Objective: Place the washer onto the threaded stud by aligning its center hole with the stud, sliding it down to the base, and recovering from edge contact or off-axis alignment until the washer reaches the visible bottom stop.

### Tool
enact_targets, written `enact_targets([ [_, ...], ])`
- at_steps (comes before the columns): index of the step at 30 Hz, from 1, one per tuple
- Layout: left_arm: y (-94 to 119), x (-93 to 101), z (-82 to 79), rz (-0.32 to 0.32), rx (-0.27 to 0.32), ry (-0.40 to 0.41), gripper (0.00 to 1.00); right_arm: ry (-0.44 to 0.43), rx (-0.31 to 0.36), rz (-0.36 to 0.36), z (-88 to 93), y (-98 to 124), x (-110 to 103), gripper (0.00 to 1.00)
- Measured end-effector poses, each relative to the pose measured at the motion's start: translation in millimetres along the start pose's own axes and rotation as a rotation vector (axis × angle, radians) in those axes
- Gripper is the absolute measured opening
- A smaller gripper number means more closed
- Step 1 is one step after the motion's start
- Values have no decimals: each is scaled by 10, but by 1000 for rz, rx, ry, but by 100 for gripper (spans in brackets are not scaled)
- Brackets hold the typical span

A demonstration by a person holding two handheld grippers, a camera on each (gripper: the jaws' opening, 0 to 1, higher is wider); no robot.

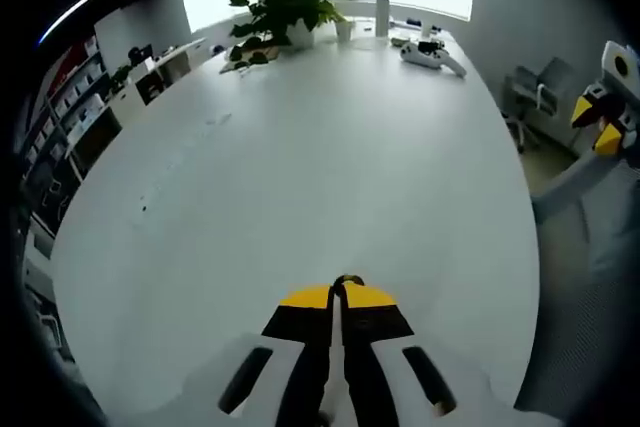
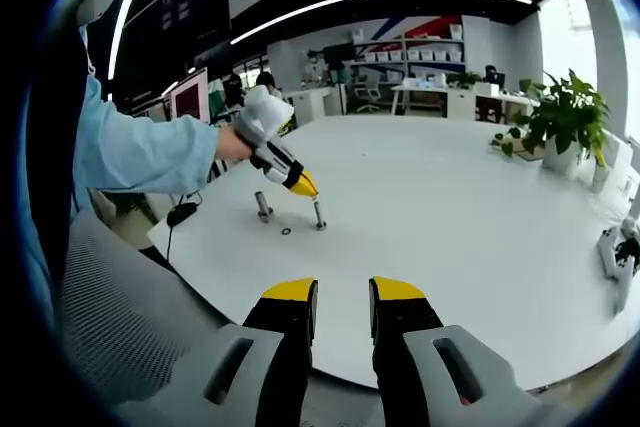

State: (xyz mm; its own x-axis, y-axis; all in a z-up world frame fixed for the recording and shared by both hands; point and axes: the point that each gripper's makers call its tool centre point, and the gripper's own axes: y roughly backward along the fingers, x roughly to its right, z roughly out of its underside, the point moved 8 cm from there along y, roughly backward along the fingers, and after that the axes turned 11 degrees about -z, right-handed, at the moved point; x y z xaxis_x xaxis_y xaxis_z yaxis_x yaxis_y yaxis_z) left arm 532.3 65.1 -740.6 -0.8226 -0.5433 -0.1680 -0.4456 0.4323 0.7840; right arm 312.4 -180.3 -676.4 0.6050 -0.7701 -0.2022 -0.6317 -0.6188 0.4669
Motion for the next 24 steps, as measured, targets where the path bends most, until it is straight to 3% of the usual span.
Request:
enact_targets([
  [16, -77, 52, -32, 15, -53, -66, 0, 0, 6, 2, 18, 17, 22, 23],
  [24, -65, 51, -70, 17, -45, -65, 0, -1, 10, 3, 4, 20, 19, 23],
])
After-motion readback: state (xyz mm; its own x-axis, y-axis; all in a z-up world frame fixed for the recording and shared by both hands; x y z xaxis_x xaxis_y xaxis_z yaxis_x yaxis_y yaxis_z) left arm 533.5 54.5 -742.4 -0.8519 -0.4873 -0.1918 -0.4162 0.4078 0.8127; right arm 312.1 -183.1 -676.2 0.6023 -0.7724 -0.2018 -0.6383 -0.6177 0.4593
